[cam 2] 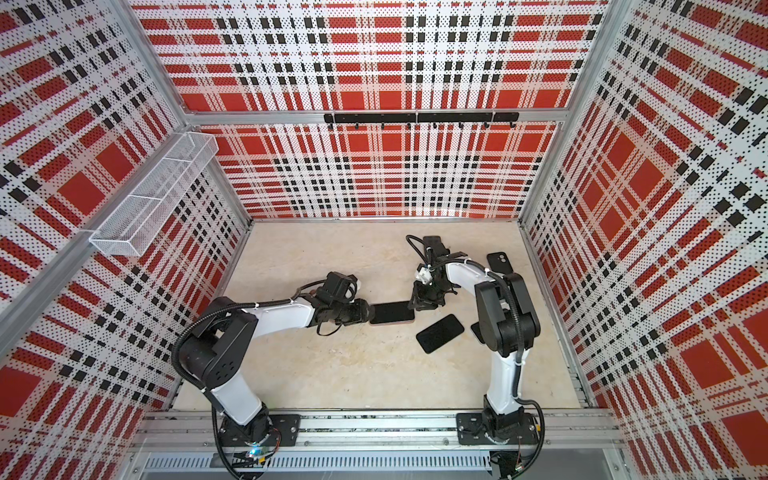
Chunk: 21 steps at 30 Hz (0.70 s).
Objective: Put the phone into the phone case
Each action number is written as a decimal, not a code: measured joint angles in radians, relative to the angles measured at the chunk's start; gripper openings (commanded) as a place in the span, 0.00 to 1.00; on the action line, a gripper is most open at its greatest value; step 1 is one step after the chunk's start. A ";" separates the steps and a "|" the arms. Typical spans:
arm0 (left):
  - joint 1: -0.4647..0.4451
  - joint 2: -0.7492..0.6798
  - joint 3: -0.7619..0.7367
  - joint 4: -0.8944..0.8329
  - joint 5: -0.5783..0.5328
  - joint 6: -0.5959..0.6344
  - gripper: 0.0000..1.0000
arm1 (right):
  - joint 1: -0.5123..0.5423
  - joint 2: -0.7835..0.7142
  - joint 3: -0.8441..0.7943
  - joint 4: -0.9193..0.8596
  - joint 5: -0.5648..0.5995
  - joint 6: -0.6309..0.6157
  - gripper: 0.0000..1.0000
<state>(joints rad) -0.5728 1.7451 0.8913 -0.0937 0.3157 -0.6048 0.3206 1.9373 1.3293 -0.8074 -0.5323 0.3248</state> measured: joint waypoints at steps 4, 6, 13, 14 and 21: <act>-0.003 0.025 0.031 -0.024 -0.012 0.023 0.44 | 0.000 -0.002 -0.006 -0.011 0.023 -0.007 0.25; -0.003 0.037 0.041 -0.036 -0.018 0.032 0.43 | 0.000 -0.002 -0.019 -0.009 0.024 -0.007 0.22; -0.003 0.071 0.089 -0.073 -0.005 0.074 0.40 | 0.003 -0.002 -0.067 -0.001 0.021 -0.004 0.18; -0.003 0.078 0.098 -0.077 -0.001 0.082 0.39 | 0.005 -0.002 -0.071 0.003 0.018 -0.003 0.18; -0.001 0.100 0.139 -0.130 0.006 0.124 0.35 | 0.019 -0.016 -0.107 0.043 -0.006 0.010 0.17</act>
<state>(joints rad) -0.5735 1.8446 1.0302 -0.2237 0.3222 -0.4812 0.3393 1.9217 1.2221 -0.7643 -0.5388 0.3351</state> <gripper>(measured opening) 0.362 0.178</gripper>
